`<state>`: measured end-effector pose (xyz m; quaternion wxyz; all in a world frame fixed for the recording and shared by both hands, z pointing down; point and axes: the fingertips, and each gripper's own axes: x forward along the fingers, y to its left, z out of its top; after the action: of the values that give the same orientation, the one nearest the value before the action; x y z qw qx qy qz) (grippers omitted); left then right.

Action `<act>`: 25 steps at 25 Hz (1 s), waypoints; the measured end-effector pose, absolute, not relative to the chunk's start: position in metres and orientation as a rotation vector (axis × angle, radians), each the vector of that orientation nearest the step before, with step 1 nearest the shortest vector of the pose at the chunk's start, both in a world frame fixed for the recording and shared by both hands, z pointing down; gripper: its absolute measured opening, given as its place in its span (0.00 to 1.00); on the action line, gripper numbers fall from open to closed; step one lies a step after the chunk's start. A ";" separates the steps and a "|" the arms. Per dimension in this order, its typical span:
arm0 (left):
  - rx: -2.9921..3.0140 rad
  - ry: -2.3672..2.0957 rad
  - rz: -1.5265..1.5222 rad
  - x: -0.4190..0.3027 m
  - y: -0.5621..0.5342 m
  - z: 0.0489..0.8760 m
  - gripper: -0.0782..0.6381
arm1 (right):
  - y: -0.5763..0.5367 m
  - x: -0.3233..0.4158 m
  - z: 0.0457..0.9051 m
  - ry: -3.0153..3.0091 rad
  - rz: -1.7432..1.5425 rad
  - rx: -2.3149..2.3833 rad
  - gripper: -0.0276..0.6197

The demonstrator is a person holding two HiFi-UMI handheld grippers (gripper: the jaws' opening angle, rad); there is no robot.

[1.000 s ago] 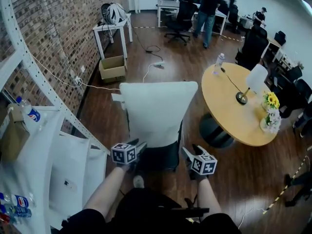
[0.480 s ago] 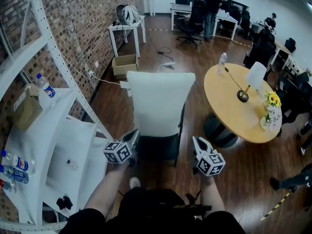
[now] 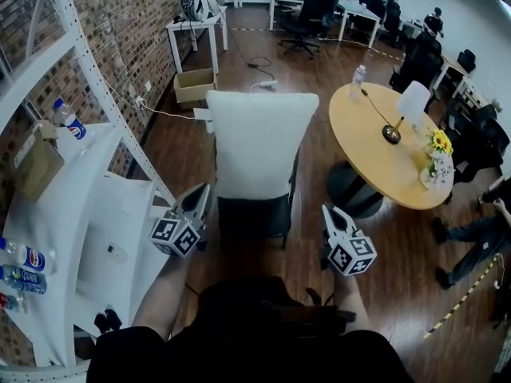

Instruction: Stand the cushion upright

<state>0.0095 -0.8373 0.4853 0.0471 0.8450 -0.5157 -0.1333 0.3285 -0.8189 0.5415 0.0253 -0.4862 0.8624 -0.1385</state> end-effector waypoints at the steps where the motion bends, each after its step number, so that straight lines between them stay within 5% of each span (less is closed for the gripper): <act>1: 2.579 -1.578 -0.417 0.003 -0.836 0.485 0.11 | -0.819 0.325 0.542 2.655 -0.424 -1.507 0.05; 25: 2.671 -1.550 -0.359 -0.014 -0.795 0.503 0.11 | -0.781 0.278 0.549 2.608 -0.429 -1.515 0.05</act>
<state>-0.0136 -0.7950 0.5034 0.0160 0.8590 -0.4986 -0.1154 0.2778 -0.7809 0.5489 0.0477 -0.4968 0.8550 -0.1408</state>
